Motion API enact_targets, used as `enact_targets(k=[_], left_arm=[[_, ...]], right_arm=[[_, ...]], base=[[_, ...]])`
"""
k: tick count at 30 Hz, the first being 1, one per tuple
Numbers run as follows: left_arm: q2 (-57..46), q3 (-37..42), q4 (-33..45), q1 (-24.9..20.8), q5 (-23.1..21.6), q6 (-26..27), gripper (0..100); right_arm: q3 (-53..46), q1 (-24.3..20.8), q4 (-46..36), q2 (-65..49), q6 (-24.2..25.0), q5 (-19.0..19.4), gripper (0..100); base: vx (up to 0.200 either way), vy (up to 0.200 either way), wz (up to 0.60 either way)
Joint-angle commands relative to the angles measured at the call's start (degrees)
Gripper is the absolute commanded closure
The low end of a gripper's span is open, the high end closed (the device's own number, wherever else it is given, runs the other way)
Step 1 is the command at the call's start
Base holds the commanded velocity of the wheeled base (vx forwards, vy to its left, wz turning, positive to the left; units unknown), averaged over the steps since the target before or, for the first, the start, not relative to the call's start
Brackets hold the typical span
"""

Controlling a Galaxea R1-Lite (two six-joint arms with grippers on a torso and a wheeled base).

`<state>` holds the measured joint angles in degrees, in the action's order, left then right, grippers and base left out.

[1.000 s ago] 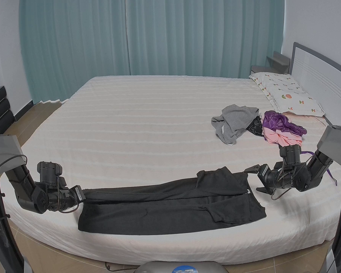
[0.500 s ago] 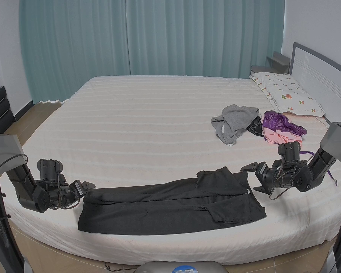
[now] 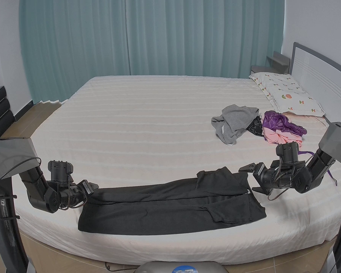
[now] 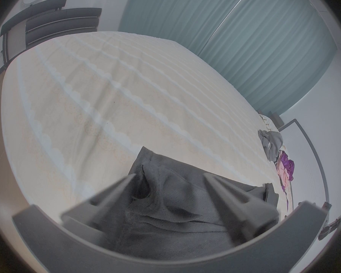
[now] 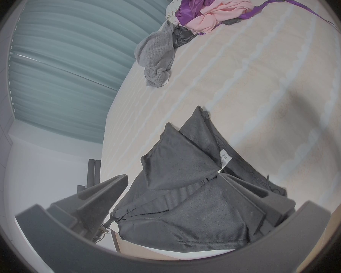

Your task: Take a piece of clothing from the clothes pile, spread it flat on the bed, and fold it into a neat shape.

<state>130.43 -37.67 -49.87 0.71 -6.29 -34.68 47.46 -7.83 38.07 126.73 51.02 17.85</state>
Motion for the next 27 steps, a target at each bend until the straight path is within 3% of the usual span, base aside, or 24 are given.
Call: enact_targets(k=[1,11,20,27], left_arm=[[-0.44,0.67,-0.05,0.00,0.14,-0.21,100],[-10.37,4.27,0.04,-0.18,0.14,-0.39,100],[-11.34,4.36,-0.40,0.00,-0.57,-0.65,100],[-11.34,5.06,-3.04,0.08,-0.92,-1.53,100]], right_arm=[[-0.08,-0.17,-0.10,-0.17,0.05,-0.09,0],[0.00,-1.40,-0.72,-0.35,-0.04,-4.22,0],[0.71,-2.72,-2.30,0.18,0.22,-5.54,0],[3.08,-3.78,-6.17,2.20,0.31,-9.67,0]], base=[[0.000,0.000,0.00],[0.000,0.000,0.00],[0.000,0.000,0.00],[0.000,0.000,0.00]])
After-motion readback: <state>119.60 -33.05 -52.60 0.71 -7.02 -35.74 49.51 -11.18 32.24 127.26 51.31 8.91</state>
